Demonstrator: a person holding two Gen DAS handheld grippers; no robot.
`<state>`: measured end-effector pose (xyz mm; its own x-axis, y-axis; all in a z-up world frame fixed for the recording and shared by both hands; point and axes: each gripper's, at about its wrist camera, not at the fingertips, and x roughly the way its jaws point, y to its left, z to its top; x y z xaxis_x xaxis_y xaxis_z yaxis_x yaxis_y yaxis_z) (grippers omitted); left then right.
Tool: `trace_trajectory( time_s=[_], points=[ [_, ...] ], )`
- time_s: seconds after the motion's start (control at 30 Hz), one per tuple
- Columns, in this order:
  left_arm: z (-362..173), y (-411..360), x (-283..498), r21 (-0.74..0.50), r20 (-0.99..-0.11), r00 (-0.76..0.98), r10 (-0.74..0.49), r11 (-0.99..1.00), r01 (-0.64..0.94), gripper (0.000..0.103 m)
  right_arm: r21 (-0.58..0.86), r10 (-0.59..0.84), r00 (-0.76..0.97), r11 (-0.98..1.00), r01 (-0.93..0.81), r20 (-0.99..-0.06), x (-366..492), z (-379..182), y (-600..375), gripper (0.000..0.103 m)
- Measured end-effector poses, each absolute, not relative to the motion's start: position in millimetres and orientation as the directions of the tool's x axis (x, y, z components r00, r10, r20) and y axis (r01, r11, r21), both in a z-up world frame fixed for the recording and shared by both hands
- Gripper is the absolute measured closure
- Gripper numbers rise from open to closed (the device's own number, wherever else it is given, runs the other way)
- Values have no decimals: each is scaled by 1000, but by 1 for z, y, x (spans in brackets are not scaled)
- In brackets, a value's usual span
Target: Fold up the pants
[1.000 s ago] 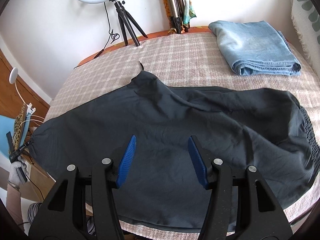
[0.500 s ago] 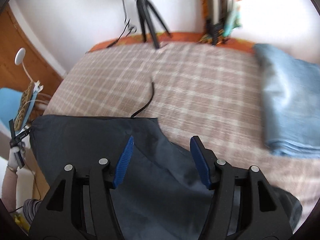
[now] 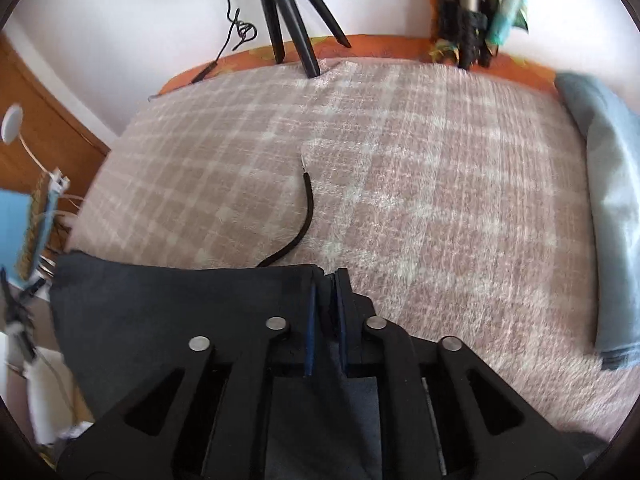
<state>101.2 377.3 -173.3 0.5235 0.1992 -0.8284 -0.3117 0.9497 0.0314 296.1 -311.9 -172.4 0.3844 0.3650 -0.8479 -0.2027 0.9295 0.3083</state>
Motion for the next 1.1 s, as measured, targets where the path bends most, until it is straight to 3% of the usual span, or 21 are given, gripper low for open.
trace_trajectory(
  time_s=[0.03, 0.07, 0.1, 0.3, 0.53, 0.83, 0.97, 1.1],
  points=[
    [-176, 381, 101, 41, -832, 513, 211, 946, -323, 41, 313, 364, 405, 931, -189, -839, 291, -167, -319, 73],
    [-177, 384, 100, 43, -835, 505, 219, 941, -336, 41, 307, 355, 428, 935, -180, -831, 284, -160, -328, 55],
    [-177, 389, 98, 38, -832, 507, 226, 935, -354, 41, 302, 349, 459, 937, -176, -817, 272, -150, -340, 49],
    [-151, 375, 83, -8, -785, 587, 195, 946, -325, 41, 257, 232, 599, 965, -45, -766, 193, -112, -440, 48],
    [-140, 301, 83, -65, -766, 642, 47, 987, -149, 41, 199, 64, 556, 962, 186, -829, 154, -143, -542, 48],
    [-181, 258, 92, -48, -832, 554, 29, 991, -125, 41, 305, 153, 499, 922, 238, -853, 138, -173, -585, 48],
    [-195, 254, 97, -44, -853, 522, 31, 990, -131, 41, 349, 159, 540, 897, 272, -827, 109, -168, -605, 32],
    [-202, 258, 98, -70, -856, 516, 14, 987, -143, 41, 444, 263, 529, 860, 250, -807, 96, -185, -611, 32]
  ],
)
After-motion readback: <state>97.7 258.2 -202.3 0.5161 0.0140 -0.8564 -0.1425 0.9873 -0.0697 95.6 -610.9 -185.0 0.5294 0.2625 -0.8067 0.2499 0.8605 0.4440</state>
